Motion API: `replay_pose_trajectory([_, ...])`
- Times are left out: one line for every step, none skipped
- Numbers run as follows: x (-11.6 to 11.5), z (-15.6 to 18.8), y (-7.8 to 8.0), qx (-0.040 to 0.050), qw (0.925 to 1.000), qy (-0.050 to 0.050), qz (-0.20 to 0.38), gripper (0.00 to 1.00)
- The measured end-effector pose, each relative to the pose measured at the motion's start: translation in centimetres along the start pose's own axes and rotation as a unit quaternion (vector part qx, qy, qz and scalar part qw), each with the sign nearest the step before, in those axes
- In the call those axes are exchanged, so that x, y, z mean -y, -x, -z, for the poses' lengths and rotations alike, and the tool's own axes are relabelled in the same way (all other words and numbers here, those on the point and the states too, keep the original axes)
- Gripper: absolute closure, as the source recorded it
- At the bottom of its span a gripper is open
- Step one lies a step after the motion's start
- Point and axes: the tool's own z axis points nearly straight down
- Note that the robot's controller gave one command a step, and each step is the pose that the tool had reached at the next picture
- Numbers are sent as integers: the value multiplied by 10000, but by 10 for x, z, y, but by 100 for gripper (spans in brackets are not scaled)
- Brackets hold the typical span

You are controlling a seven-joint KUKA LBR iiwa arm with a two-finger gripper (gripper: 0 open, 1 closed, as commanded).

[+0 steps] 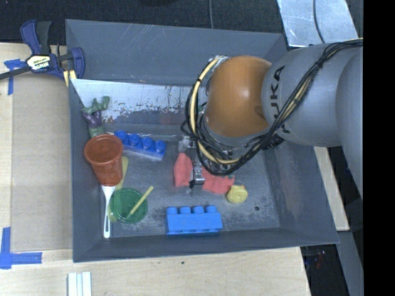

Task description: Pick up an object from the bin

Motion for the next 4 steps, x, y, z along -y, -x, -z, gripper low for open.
replay_pose_trajectory([0,5,2,42,10000,5,-17,100])
replay_pose_trajectory([1,5,2,42,10000,5,-21,0])
replay_pose_trajectory([1,5,2,41,10000,4,-15,0])
replay_pose_trajectory([35,-59,15,74,9994,3,334,0])
